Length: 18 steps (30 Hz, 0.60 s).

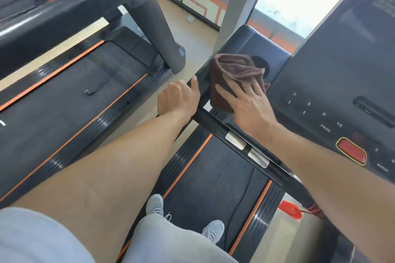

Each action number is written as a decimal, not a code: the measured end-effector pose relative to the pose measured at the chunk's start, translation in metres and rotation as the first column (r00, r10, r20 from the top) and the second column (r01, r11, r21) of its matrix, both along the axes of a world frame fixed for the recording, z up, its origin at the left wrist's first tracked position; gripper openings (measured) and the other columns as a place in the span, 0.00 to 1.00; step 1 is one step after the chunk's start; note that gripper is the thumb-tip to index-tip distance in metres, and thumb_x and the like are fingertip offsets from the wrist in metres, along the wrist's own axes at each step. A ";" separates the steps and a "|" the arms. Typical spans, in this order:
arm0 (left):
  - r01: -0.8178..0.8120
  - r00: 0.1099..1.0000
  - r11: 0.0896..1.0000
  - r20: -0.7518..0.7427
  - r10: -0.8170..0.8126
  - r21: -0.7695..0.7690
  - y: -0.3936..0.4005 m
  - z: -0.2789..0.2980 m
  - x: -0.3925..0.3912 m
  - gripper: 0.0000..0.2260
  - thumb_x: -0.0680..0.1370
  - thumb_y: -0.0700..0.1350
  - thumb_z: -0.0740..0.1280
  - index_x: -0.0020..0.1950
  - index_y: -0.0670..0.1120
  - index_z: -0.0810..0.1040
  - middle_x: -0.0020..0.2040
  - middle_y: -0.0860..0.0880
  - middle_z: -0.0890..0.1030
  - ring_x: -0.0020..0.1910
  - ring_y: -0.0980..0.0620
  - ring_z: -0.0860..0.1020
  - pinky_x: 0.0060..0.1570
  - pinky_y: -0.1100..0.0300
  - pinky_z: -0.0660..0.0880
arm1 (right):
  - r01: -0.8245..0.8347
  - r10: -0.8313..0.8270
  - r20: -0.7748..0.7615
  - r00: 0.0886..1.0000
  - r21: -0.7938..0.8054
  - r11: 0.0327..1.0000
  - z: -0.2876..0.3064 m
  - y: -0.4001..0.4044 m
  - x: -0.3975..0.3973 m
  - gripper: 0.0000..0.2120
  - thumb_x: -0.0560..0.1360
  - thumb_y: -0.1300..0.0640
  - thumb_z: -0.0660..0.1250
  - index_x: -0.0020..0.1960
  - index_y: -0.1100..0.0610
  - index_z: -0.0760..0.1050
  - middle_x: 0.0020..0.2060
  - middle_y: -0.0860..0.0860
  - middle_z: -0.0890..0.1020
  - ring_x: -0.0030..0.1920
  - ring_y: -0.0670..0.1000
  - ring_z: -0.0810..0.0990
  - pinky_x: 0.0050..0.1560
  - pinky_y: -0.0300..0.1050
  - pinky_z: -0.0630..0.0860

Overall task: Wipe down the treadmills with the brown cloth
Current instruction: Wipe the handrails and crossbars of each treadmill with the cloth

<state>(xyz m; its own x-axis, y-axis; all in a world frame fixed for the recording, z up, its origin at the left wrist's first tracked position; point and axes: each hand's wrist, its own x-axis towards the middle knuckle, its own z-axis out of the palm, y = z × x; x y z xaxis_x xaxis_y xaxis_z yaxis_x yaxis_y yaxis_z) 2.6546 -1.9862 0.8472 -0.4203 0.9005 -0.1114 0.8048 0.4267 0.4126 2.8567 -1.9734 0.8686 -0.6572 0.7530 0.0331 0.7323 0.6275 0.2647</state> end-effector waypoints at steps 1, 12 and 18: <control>-0.002 1.000 1.000 -0.005 0.002 0.002 0.000 0.000 0.001 0.29 0.85 0.61 0.47 0.62 0.42 0.80 0.57 0.41 0.83 0.56 0.38 0.80 0.48 0.51 0.65 | -0.075 0.072 0.075 0.995 0.036 0.997 0.003 0.001 0.005 0.35 0.72 0.60 0.67 0.79 0.50 0.68 0.80 0.55 0.65 0.75 0.64 0.65 0.79 0.68 0.55; -0.013 1.000 1.000 -0.023 0.013 0.024 0.001 -0.001 0.000 0.29 0.85 0.61 0.48 0.59 0.41 0.81 0.55 0.40 0.83 0.55 0.38 0.81 0.50 0.50 0.70 | -0.426 0.402 0.770 0.497 -0.187 0.885 -0.016 0.028 0.004 0.16 0.81 0.51 0.65 0.67 0.51 0.79 0.70 0.44 0.75 0.79 0.54 0.61 0.81 0.53 0.49; -0.011 0.999 0.999 -0.044 0.013 0.036 0.001 -0.003 0.002 0.29 0.85 0.61 0.49 0.58 0.41 0.81 0.55 0.41 0.83 0.54 0.40 0.81 0.48 0.52 0.68 | -0.455 0.415 0.405 0.815 0.003 0.891 -0.050 0.043 0.000 0.18 0.75 0.60 0.73 0.65 0.55 0.82 0.67 0.52 0.80 0.73 0.55 0.72 0.76 0.56 0.66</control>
